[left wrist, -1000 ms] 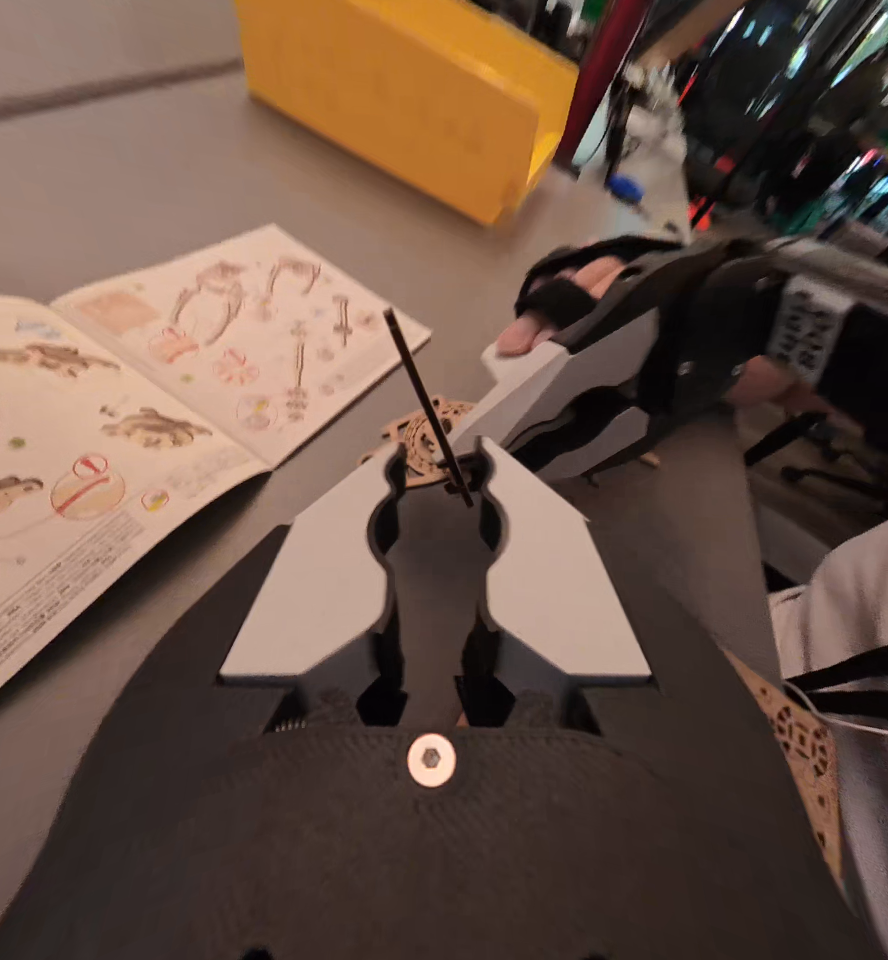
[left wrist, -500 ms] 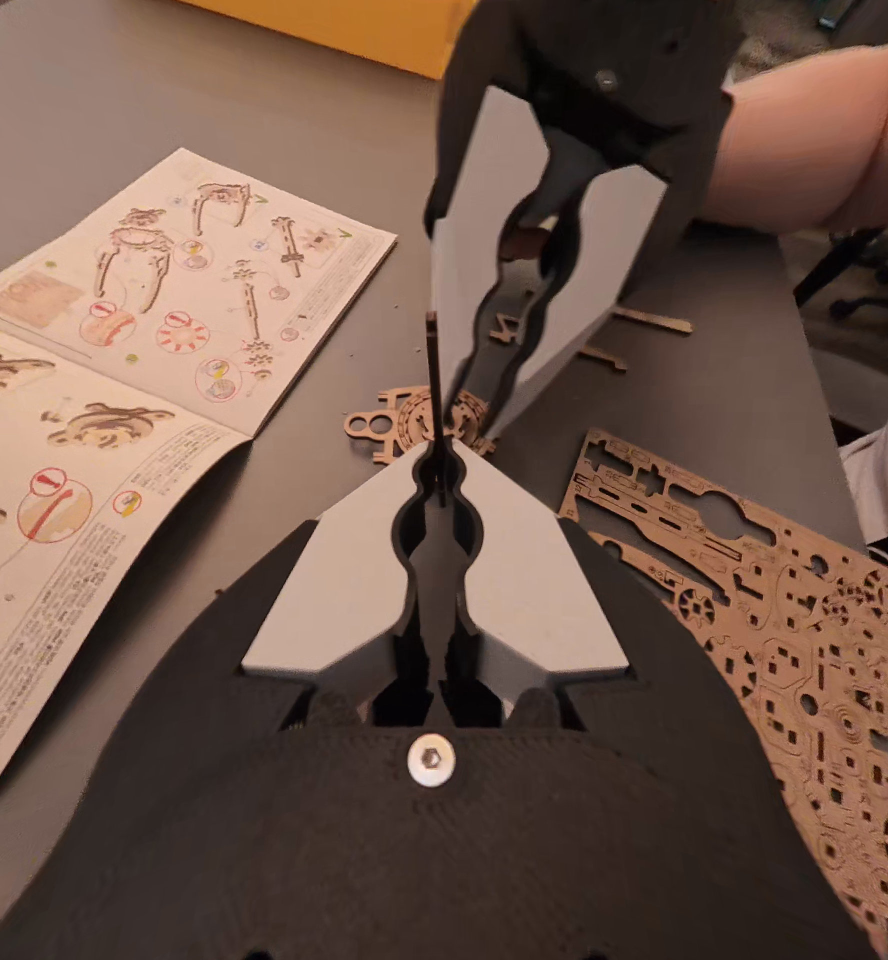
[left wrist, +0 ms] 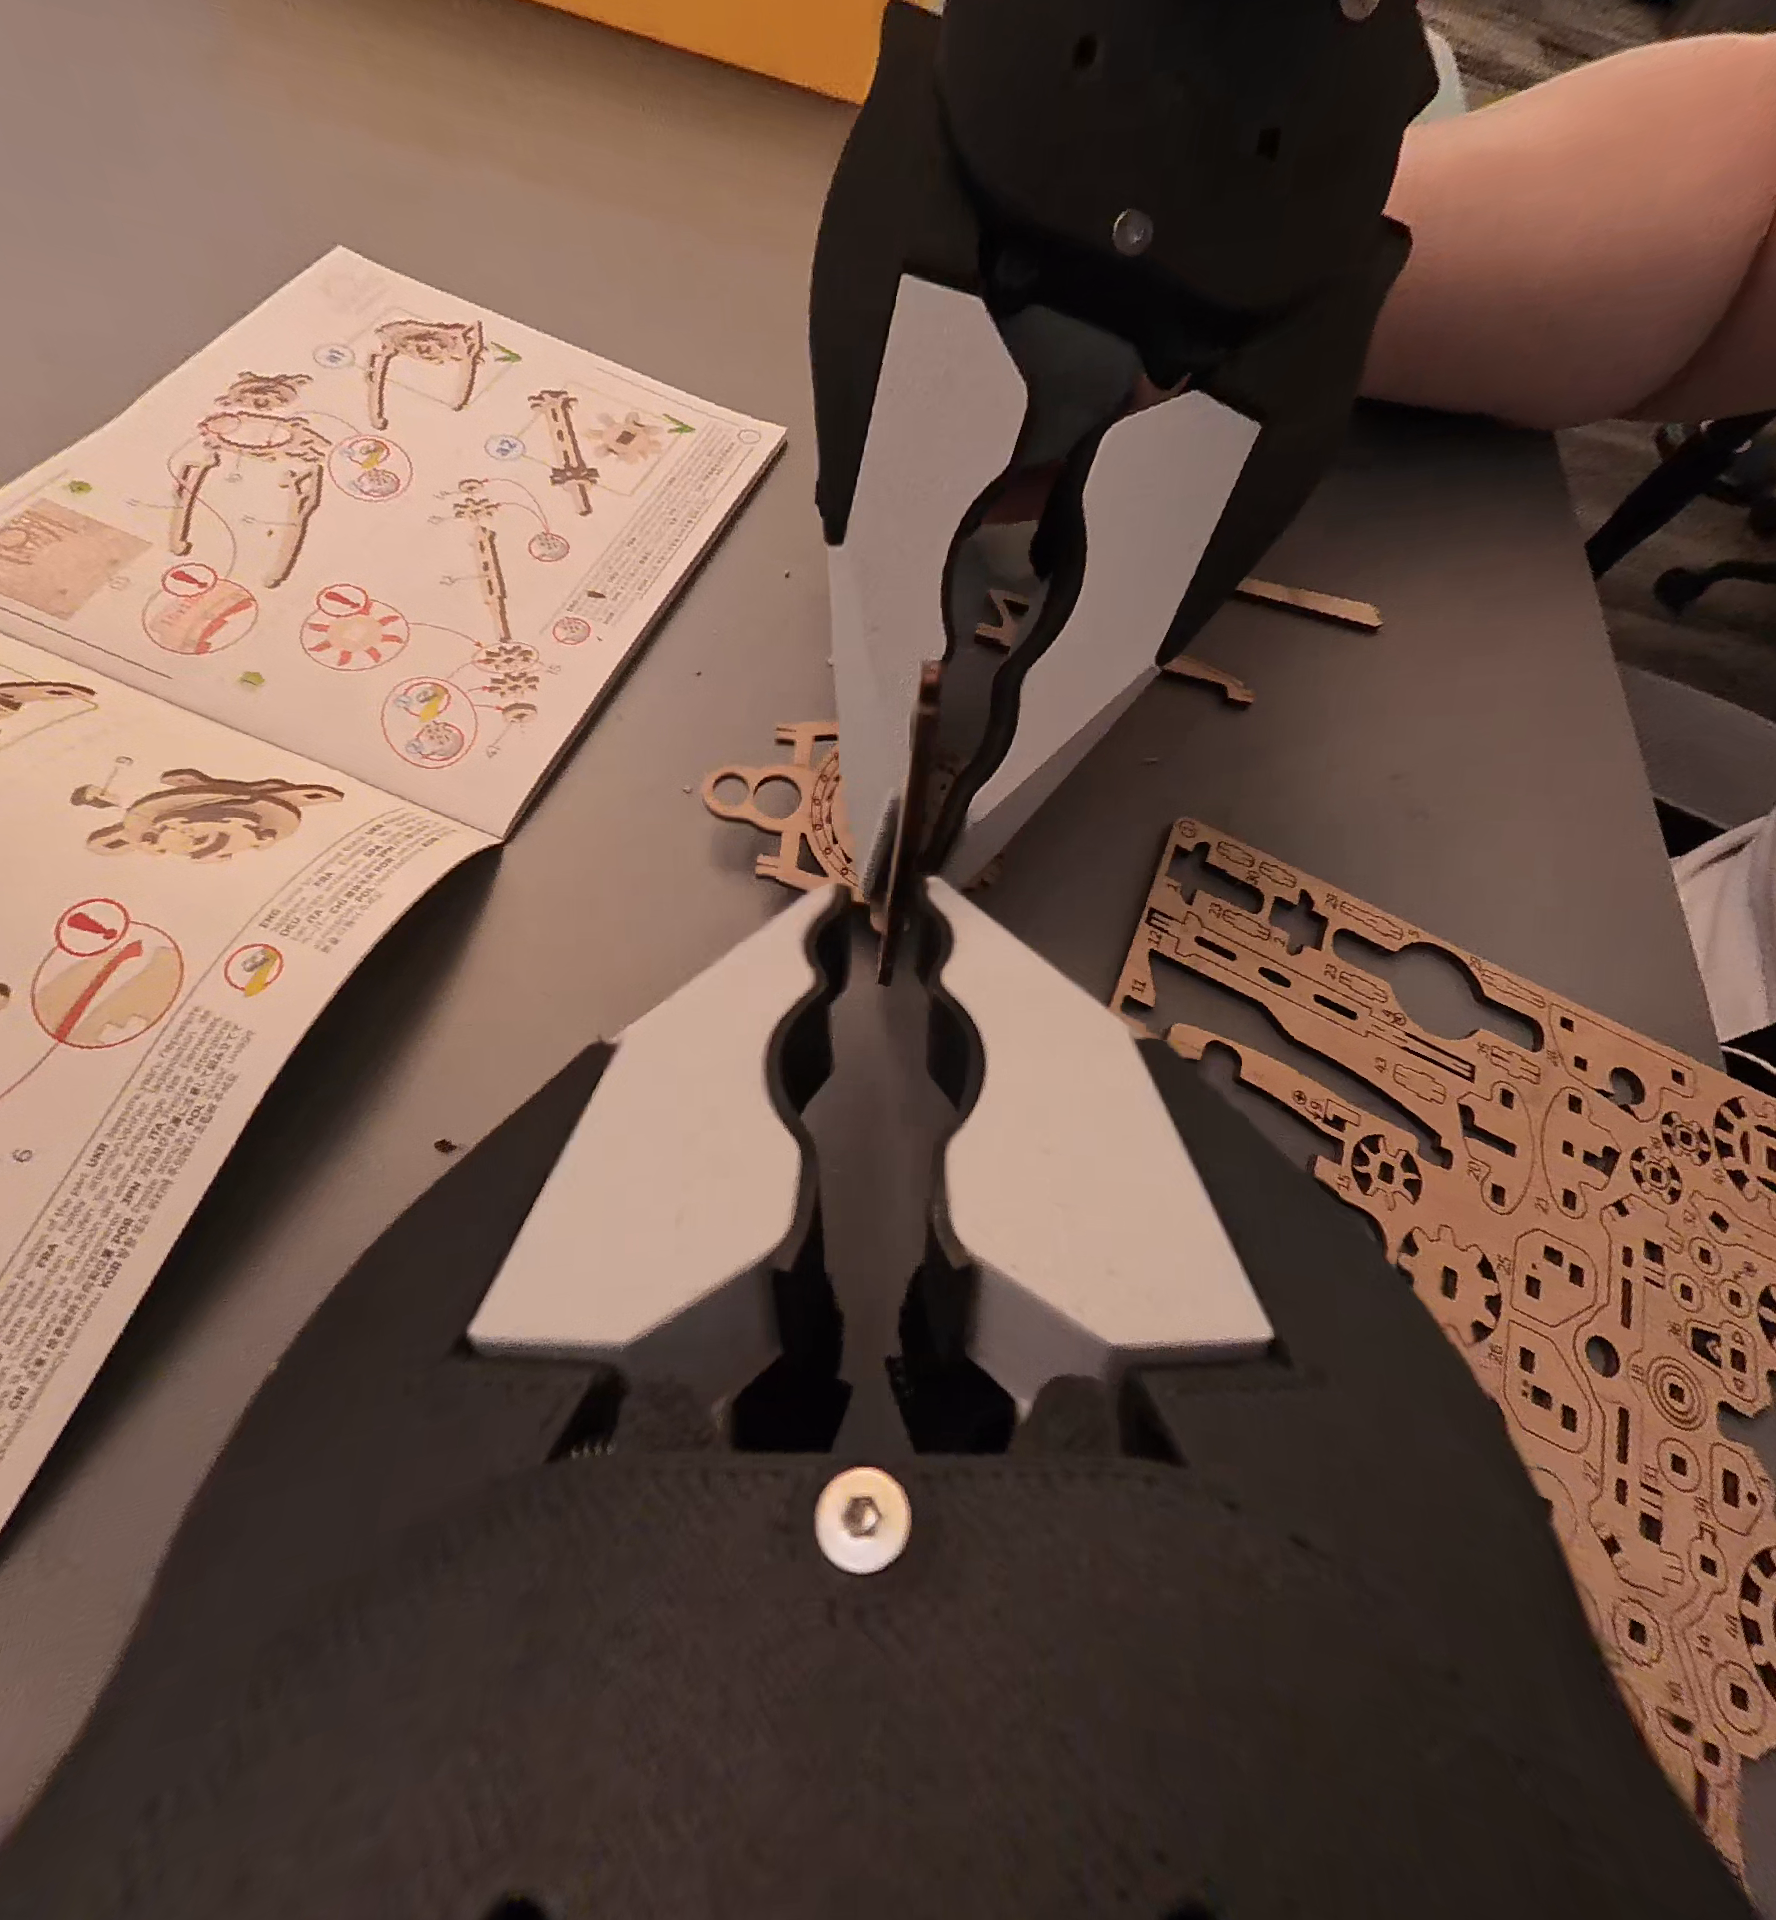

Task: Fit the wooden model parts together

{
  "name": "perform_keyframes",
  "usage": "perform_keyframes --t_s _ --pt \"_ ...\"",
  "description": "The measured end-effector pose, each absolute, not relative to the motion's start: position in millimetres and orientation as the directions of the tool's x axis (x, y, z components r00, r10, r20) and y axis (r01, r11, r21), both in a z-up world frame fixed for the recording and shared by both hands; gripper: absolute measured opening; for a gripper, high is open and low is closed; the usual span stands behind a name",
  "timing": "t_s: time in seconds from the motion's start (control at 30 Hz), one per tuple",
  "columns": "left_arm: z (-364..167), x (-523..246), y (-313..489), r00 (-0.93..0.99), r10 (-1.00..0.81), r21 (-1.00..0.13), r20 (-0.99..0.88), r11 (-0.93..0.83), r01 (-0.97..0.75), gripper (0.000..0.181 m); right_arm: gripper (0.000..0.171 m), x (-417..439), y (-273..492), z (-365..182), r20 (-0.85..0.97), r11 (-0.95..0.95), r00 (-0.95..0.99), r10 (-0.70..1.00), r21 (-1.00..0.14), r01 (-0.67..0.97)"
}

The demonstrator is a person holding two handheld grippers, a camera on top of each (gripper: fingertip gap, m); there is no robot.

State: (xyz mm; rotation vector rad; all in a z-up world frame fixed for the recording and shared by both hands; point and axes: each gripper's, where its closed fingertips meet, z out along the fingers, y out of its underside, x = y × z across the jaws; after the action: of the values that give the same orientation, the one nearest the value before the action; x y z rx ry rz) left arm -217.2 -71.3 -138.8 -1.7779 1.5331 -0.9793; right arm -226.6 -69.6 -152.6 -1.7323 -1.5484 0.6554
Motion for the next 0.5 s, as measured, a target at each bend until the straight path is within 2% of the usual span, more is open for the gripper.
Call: perform_keyframes --t_s 0.03,0.37,0.5 --pt "-139 -217 -72 0.061 -0.987 -0.817 0.146 -0.155 -0.556 0.001 0.005 -226 -69 -153 0.081 -0.034 0.154 0.985 -0.778 0.627" --pt "-146 -215 -74 0.05 -0.993 -0.805 0.105 -0.115 -0.582 0.0 0.004 -226 -70 -156 0.115 -0.008 0.147 0.982 -0.761 0.648" --pt "-146 -215 -75 0.052 -0.992 -0.808 0.112 -0.121 -0.577 0.0 0.022 -221 -74 -143 0.143 0.041 0.116 0.983 -0.783 0.621"
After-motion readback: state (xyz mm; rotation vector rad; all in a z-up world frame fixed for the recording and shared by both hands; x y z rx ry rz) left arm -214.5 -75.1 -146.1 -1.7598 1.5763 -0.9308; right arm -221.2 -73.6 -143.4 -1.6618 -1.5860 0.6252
